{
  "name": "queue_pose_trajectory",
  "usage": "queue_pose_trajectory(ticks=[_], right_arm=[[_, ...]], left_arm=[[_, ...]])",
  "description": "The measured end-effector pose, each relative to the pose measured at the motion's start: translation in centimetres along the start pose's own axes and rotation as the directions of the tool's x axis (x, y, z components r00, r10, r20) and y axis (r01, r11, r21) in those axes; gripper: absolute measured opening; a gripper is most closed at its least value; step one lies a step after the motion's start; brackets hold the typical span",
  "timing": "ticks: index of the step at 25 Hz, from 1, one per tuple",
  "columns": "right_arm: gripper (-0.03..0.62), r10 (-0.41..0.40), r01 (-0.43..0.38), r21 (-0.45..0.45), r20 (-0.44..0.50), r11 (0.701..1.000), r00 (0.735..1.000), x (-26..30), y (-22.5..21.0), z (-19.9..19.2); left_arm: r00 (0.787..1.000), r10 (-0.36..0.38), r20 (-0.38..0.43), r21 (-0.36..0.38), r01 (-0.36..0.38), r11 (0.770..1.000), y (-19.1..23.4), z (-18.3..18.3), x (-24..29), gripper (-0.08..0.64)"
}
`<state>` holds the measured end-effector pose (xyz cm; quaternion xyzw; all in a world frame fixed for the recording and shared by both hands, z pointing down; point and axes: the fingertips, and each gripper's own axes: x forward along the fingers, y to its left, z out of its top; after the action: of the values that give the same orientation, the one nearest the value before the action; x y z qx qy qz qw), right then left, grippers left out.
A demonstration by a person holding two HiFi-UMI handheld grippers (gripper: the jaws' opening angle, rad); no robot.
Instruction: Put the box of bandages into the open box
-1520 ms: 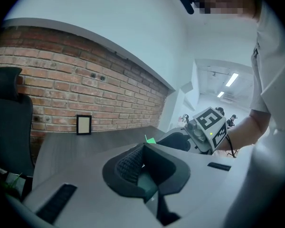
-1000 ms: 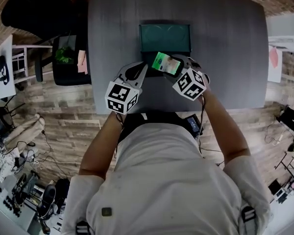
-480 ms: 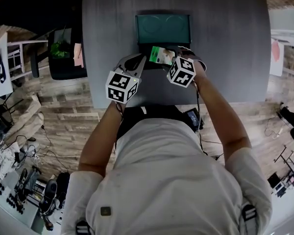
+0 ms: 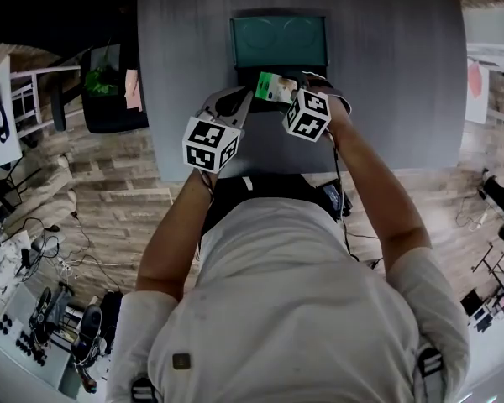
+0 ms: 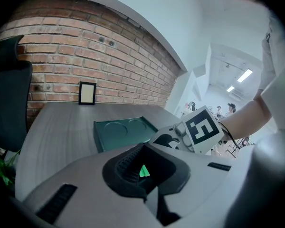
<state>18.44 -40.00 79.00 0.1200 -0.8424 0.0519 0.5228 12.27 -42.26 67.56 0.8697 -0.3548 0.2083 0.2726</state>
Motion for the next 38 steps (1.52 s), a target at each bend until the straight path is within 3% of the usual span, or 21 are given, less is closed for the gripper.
queue_pose_trajectory(ticks=[10,16,20,24,27,31,38], right_arm=[[0.298,-0.059,0.058,0.036,0.038,0.998,0.998,-1.0,-0.5,0.5],[0.298,-0.119,0.112,0.105,0.071,0.988,0.99,-3.0,-0.6,1.5],[0.295,-0.18,0.156,0.165,0.145,0.974,0.973,-5.6,0.0,3.5],[0.22,-0.255,0.207,0.232,0.2,0.95,0.946,-8.4,1.1,6.1],[0.171,-0.328,0.252,0.288,0.258,0.924,0.909,-11.4,2.0,8.2],[0.094,-0.435,0.302,0.372,0.353,0.878,0.829,-16.1,3.6,12.1],[0.037,-0.568,0.37,0.461,0.431,0.806,0.701,-22.0,7.9,17.9]], left_arm=[[1.0,-0.008,0.001,-0.001,0.008,1.0,-0.7,-0.5,-0.5,0.015],[1.0,-0.018,0.012,0.013,0.018,1.0,-0.9,0.0,-1.8,0.015],[0.999,-0.041,0.032,0.036,0.04,0.999,-1.8,0.6,-3.6,0.015],[0.994,-0.062,0.088,0.072,0.056,0.996,-2.5,2.0,-6.4,0.015],[0.989,-0.08,0.128,0.102,0.067,0.993,-3.2,3.5,-8.8,0.015],[0.979,-0.11,0.17,0.155,0.084,0.984,-4.1,4.8,-12.5,0.015],[0.953,-0.152,0.263,0.225,0.093,0.97,-5.0,6.6,-20.1,0.015]])
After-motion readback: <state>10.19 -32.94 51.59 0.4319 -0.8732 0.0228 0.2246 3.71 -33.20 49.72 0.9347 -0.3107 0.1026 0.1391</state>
